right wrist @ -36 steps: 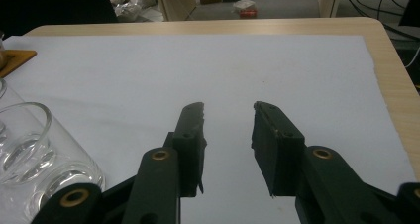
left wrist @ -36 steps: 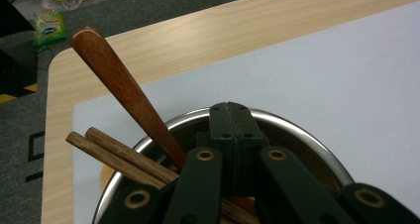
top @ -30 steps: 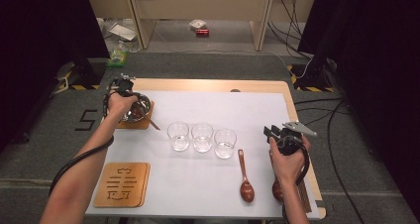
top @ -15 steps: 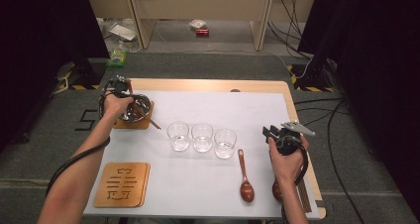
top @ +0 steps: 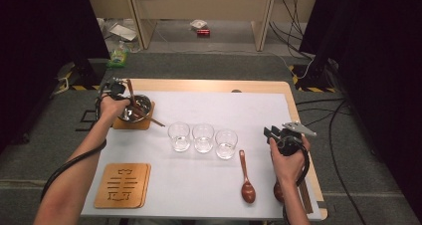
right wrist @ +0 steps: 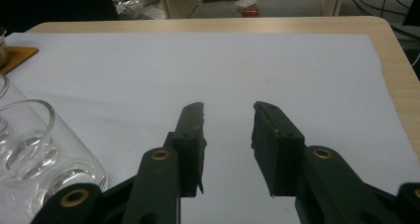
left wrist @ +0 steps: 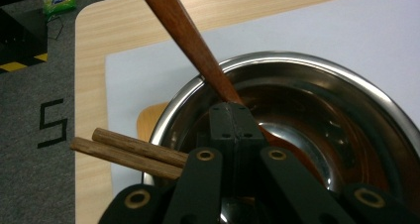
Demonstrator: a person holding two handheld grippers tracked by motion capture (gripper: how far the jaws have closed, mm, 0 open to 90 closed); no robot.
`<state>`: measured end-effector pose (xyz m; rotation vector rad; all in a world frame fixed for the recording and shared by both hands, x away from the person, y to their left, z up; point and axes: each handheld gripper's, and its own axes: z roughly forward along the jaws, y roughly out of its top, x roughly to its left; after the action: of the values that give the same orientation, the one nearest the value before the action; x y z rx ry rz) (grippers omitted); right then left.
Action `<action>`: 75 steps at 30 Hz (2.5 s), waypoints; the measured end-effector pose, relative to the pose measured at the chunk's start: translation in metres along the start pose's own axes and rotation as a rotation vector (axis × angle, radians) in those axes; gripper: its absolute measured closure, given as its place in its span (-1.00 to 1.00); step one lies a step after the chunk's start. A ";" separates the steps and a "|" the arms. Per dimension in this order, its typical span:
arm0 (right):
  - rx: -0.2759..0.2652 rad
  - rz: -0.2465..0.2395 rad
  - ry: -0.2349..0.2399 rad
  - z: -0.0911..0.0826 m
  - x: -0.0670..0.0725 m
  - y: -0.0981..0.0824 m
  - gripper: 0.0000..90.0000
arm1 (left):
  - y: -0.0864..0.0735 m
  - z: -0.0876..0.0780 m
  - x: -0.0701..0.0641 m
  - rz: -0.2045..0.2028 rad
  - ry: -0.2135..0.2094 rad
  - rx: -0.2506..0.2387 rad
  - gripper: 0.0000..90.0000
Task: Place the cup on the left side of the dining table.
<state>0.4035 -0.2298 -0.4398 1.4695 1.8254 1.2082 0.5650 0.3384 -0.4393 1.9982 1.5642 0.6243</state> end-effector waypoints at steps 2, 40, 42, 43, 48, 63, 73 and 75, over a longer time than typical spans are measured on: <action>0.003 -0.001 0.000 0.000 0.001 0.000 0.45 | -0.001 -0.001 0.002 -0.002 0.000 0.004 0.99; 0.001 -0.013 0.007 0.002 0.005 0.000 0.45 | -0.021 -0.016 0.011 -0.001 -0.047 0.057 0.99; 0.000 -0.015 0.007 0.002 0.005 0.000 0.45 | -0.022 -0.016 0.012 0.000 -0.045 0.060 0.99; -0.002 -0.018 0.008 0.002 0.005 0.000 0.45 | -0.023 -0.016 0.012 0.001 -0.045 0.062 0.99; -0.001 -0.016 0.008 0.002 0.005 0.000 0.45 | -0.025 -0.018 0.011 0.004 -0.047 0.066 0.99; 0.002 -0.018 0.010 0.003 0.007 0.000 0.45 | -0.029 -0.021 0.010 0.009 -0.056 0.067 0.98; 0.002 -0.019 0.011 0.003 0.007 0.000 0.45 | -0.028 -0.024 0.009 -0.003 -0.067 0.042 0.97; 0.002 -0.019 0.011 0.003 0.007 0.000 0.45 | -0.027 -0.027 0.009 -0.006 -0.063 0.022 0.96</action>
<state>0.4038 -0.2221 -0.4401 1.4463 1.8437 1.2083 0.5302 0.3560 -0.4364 2.0087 1.5453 0.5389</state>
